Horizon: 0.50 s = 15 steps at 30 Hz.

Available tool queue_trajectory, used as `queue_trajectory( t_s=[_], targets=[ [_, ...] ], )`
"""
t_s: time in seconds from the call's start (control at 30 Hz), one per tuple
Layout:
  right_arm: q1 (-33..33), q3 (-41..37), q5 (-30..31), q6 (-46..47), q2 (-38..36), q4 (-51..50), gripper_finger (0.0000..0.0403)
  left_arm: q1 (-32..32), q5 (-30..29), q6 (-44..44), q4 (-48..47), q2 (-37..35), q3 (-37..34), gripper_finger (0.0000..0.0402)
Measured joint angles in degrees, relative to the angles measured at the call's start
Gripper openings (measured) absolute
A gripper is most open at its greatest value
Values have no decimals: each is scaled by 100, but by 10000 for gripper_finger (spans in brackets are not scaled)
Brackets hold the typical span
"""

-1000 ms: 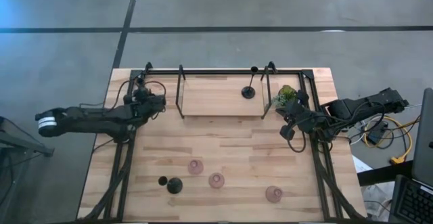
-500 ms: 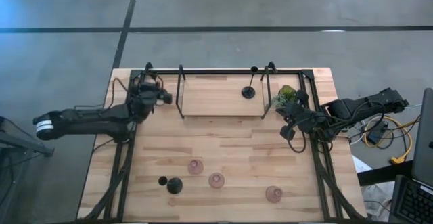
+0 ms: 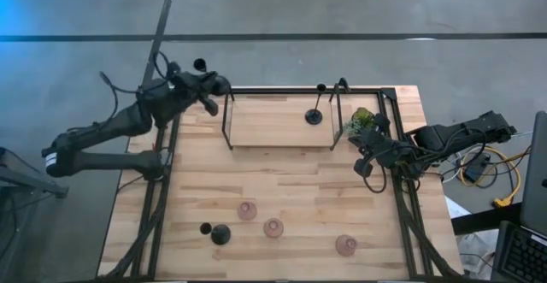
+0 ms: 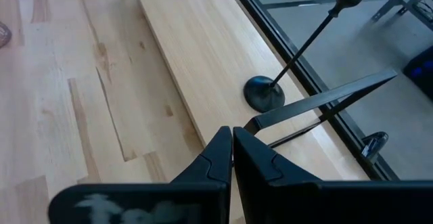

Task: Pick & Place candle stick holders
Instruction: Put the top black candle holder on the shelf

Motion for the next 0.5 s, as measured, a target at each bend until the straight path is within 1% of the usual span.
queue_trajectory(
  t_s=[0.13, 0.3, 0.4, 0.5],
  targets=[
    [0, 0, 0, -1, -1, 7, 8, 56, 889, 213, -32, 572, 399, 16],
    [0, 0, 0, -1, 0, 17, 8, 148, 1881, 101, -33, 1390, 763, 16],
    [0, 0, 0, -1, -2, 19, 8, 221, 2249, -53, -21, 1834, 953, 16],
    [-1, 0, 0, -1, -1, 19, 8, 246, 2295, -248, -22, 2212, 1075, 16]
  ],
)
